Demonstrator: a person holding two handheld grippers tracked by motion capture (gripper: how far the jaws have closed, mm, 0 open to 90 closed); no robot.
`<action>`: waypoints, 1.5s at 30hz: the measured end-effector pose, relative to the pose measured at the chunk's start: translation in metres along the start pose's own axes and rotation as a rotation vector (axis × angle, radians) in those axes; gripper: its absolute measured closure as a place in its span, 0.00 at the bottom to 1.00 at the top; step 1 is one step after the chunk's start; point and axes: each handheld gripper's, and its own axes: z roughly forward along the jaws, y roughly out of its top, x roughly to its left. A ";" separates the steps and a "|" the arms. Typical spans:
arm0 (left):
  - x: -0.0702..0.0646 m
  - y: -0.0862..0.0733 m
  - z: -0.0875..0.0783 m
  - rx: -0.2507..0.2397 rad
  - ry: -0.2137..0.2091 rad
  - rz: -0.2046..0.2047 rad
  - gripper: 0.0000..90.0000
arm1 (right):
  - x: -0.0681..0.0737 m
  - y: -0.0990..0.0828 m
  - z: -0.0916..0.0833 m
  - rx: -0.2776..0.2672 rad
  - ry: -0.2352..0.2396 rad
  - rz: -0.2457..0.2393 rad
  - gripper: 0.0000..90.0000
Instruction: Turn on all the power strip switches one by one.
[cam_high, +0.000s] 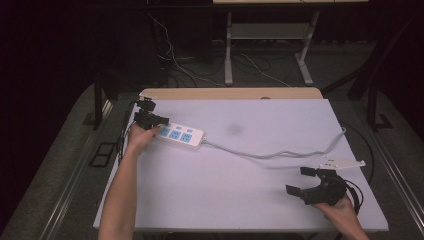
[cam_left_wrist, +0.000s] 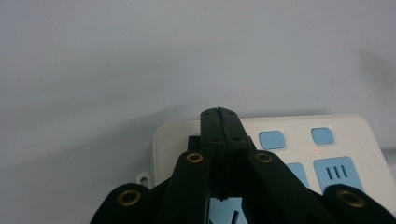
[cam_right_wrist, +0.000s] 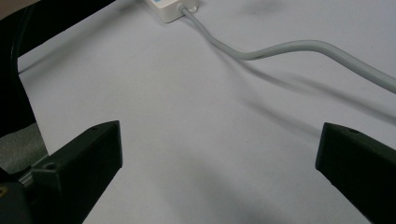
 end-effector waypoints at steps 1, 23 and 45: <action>0.000 -0.001 0.000 -0.004 -0.002 -0.001 0.99 | 0.000 0.000 0.000 0.000 0.000 0.000 0.01; 0.000 0.000 0.004 0.012 0.002 0.001 1.00 | 0.000 0.000 0.000 -0.001 0.002 0.002 0.01; -0.004 0.001 0.005 0.022 0.023 0.022 1.00 | 0.000 0.000 -0.001 -0.002 0.005 -0.003 0.01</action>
